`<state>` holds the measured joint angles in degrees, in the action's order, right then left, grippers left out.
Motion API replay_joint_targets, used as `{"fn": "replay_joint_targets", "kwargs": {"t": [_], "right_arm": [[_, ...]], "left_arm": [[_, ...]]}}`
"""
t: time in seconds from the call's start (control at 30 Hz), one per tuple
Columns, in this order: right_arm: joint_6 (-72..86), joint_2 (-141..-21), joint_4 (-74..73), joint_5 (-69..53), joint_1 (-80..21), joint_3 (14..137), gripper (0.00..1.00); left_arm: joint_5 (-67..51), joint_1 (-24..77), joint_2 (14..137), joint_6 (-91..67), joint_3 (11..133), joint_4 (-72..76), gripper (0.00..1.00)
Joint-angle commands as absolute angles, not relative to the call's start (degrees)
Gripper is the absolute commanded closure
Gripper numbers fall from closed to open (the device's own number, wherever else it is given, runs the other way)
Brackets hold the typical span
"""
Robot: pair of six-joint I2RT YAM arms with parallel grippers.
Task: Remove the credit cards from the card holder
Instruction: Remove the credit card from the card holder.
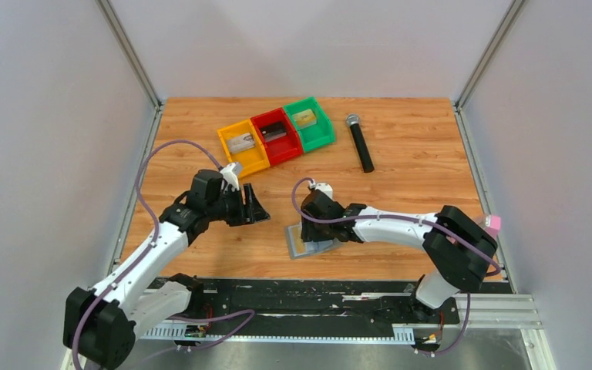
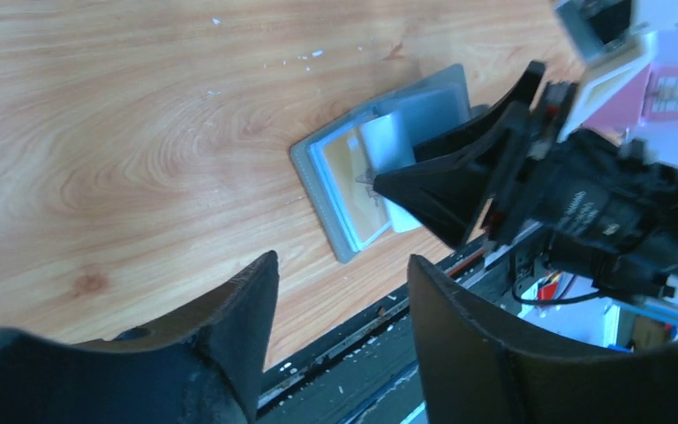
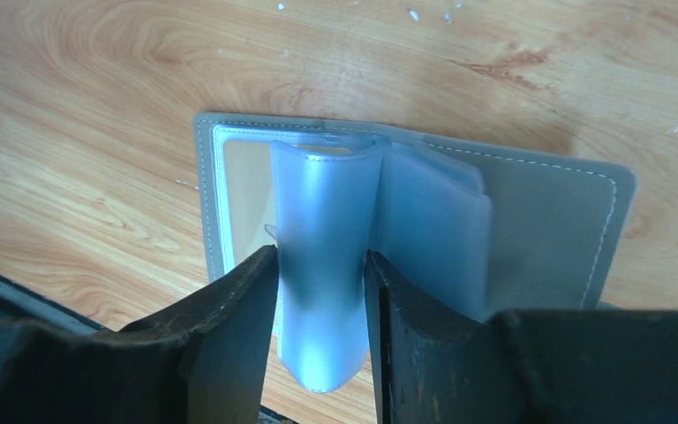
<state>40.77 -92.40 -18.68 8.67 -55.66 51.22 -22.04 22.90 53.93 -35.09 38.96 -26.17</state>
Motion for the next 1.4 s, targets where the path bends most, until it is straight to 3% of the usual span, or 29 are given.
{"fn": "replay_joint_targets", "kwargs": {"t": [0.0, 0.1, 0.37, 0.77, 0.97, 1.13, 1.37], "right_arm": [[43.84, -87.33, -5.31, 0.09, -52.13, 45.49, 0.6], [44.48, -86.27, -2.16, -3.07, -50.68, 42.75, 0.61], [47.05, -83.41, 7.31, -9.51, -47.13, 35.71, 0.63], [47.46, -81.3, 11.4, -13.4, -44.15, 31.96, 0.63], [47.32, -80.6, 10.79, -14.02, -43.78, 31.97, 0.62], [46.58, -79.75, 5.53, -11.99, -43.72, 33.8, 0.49], [43.83, -74.3, -8.31, -6.09, -43.7, 39.41, 0.48]], "left_arm": [[-28.24, 23.56, 58.72, -38.62, 36.74, -14.26, 0.41], [-28.76, 25.13, 63.23, -40.3, 35.65, -9.71, 0.57], [-30.49, 30.02, 77.39, -42.12, 36.96, -0.69, 0.73], [-34.36, 34.19, 94.15, -45.93, 40.41, 11.29, 0.77], [-35.68, 35.08, 96.47, -46.04, 42.45, 11.94, 0.77], [-37.69, 35.81, 97.41, -46.79, 43.16, 13.53, 0.77], [-39.12, 37.35, 99.27, -48.11, 44.74, 15.64, 0.76]]}}
